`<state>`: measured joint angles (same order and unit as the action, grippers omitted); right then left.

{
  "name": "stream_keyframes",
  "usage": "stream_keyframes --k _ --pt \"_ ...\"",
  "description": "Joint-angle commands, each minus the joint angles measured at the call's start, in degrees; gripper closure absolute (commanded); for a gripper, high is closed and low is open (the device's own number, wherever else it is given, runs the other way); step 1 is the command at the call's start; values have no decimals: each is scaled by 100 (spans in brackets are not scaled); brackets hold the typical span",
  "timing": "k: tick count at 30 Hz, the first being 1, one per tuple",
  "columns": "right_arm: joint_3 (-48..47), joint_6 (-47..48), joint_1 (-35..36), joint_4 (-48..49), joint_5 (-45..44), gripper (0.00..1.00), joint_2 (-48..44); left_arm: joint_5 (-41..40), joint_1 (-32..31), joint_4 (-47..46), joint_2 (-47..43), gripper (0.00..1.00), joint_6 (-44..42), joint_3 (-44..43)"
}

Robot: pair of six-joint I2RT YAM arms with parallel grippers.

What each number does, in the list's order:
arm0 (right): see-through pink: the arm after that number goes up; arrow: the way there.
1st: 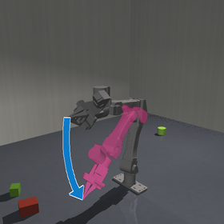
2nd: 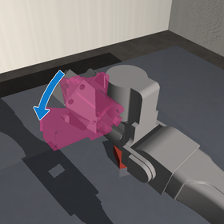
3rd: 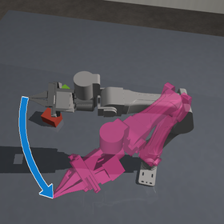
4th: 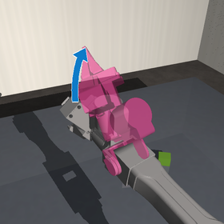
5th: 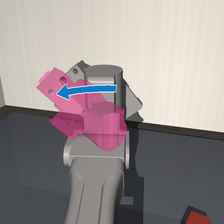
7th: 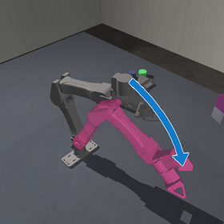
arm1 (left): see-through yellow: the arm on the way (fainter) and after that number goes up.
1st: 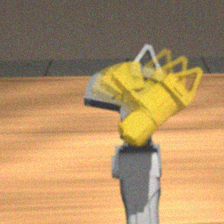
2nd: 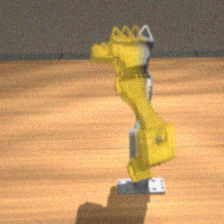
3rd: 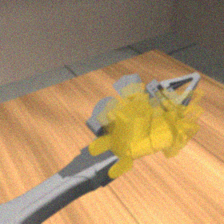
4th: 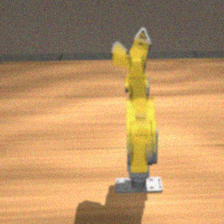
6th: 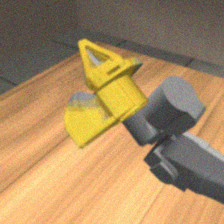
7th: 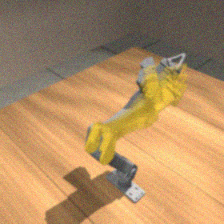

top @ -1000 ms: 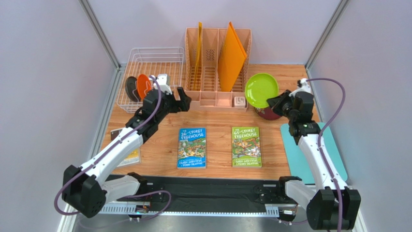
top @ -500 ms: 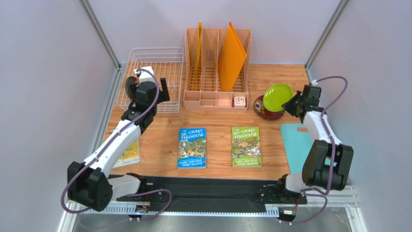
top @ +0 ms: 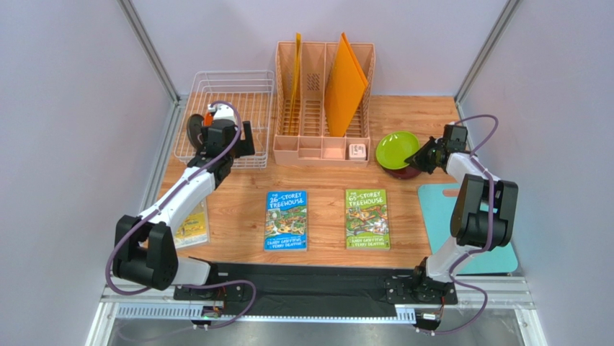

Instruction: Unload the plates from the dish rack

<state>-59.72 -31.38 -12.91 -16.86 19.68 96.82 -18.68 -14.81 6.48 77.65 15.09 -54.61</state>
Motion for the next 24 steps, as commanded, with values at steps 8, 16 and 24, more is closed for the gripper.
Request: stream_keyframes --k 8,16,24 --pt "-31 -114 -45 244 0 96 -40 171 66 -129 84 0 29 -226" --pt "31 -106 -80 350 -114 96 -137 224 74 -156 93 1 82 -217" --pt "84 -44 -89 306 -359 95 -163 303 75 -165 119 0 126 -208"
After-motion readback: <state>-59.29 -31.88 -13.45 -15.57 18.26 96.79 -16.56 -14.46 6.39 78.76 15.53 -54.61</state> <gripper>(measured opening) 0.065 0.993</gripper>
